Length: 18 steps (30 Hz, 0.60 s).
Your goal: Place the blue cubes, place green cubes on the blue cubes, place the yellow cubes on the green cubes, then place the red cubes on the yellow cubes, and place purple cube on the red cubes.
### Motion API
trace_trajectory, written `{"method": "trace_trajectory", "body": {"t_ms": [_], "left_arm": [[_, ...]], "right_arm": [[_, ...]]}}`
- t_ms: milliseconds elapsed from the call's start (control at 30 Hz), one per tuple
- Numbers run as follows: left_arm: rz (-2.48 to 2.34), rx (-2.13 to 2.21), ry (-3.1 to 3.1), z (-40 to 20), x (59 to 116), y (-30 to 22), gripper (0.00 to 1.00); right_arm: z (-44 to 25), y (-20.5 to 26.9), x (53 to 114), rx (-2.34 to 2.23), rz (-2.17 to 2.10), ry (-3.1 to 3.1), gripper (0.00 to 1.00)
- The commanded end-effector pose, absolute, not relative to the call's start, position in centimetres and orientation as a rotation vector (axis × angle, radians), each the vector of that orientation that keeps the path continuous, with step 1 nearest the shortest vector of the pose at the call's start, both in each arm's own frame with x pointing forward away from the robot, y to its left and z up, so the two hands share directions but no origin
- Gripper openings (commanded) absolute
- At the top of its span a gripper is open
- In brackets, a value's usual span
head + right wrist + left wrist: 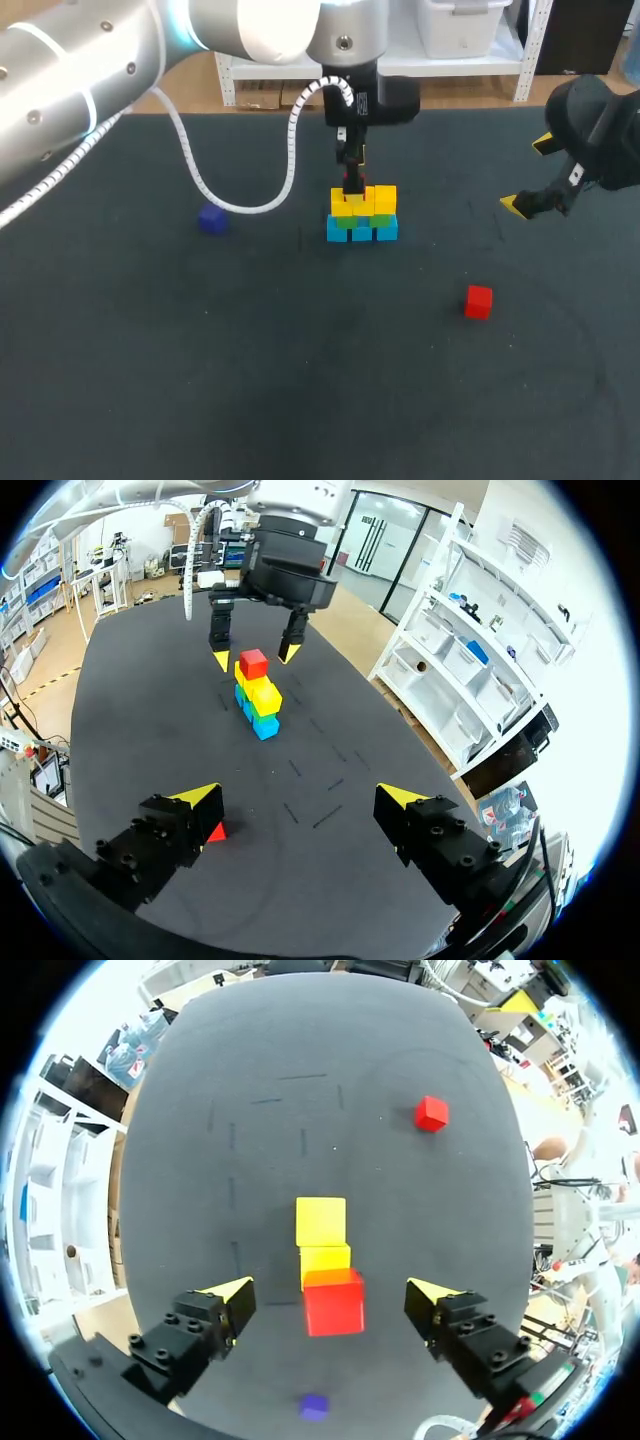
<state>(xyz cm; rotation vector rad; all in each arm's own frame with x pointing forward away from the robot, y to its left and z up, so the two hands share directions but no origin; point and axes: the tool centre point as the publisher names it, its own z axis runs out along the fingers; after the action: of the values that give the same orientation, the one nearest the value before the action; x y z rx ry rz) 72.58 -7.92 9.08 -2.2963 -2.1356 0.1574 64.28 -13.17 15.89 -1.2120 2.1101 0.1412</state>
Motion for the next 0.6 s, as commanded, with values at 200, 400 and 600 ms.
{"method": "trace_trajectory", "body": {"t_ms": [200, 400, 600], "left_arm": [[0.115, -2.353, -2.176, 11.3, 70.5, -6.9, 1.00], [0.080, -2.362, -2.243, 12.7, 69.4, -4.9, 1.00], [0.036, -2.349, -2.314, 13.7, 69.4, -2.7, 1.00]], "right_arm": [[15.6, -13.0, 64.1, -1.105, -0.040, 2.072, 1.00], [15.6, -13.0, 64.1, -1.105, -0.040, 2.072, 1.00], [15.6, -13.0, 64.1, -1.105, -0.040, 2.072, 1.00]]}}
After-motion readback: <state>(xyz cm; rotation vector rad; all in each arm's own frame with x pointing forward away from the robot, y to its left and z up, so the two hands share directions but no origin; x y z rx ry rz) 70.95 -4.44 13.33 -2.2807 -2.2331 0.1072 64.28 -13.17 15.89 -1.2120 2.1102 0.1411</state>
